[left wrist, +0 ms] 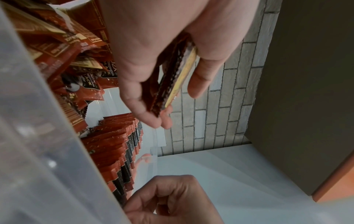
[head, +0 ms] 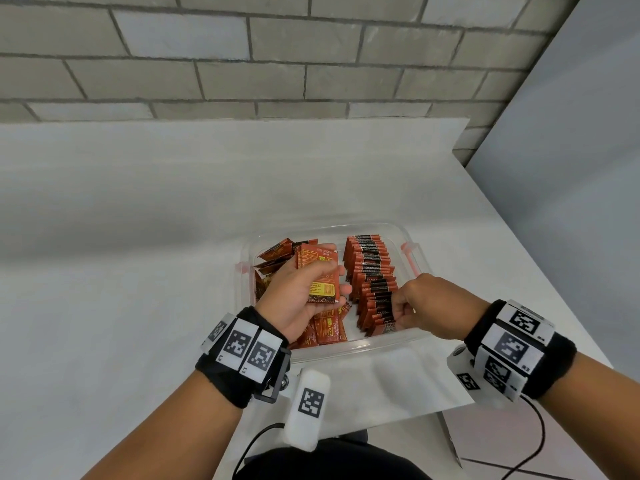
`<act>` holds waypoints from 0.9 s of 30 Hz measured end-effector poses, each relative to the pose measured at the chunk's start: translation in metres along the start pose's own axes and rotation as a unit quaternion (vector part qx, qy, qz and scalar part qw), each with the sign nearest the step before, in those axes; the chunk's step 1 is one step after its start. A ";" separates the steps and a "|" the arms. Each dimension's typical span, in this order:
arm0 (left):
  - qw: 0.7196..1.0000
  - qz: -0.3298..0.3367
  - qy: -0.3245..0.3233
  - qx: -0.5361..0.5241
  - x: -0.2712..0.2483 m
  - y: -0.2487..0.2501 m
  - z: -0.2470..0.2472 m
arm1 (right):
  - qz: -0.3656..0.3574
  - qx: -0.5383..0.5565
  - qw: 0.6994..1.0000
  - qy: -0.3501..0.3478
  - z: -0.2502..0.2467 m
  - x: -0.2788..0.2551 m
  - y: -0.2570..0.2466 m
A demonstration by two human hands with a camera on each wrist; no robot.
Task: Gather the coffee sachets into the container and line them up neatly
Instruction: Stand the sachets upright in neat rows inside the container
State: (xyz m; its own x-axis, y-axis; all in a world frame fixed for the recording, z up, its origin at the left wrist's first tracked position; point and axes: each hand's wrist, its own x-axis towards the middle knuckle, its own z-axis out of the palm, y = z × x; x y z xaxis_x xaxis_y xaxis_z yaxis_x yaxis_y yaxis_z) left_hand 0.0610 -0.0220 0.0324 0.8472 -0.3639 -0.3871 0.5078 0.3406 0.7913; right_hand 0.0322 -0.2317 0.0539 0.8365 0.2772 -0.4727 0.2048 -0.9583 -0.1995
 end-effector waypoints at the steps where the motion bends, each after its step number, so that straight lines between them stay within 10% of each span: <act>1: 1.000 -0.002 0.001 0.000 0.001 0.000 0.001 | -0.003 0.003 1.000 0.002 0.000 -0.001 0.000; 19: 0.998 -0.016 -0.056 -0.030 -0.003 0.002 0.000 | 0.011 0.070 0.997 0.001 -0.007 -0.003 0.006; 27: 0.994 0.008 -0.096 0.048 -0.010 0.002 0.005 | -0.065 0.275 0.939 0.198 -0.033 -0.005 -0.032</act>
State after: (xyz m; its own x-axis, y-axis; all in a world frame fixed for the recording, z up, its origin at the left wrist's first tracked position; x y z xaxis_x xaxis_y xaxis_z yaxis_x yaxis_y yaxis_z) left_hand 0.0528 -0.0218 0.0396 0.8052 -0.5208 -0.2836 0.4692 0.2670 0.8418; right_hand 0.0379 -0.2051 0.0910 0.9684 0.2363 -0.0793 0.1155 -0.7074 -0.6973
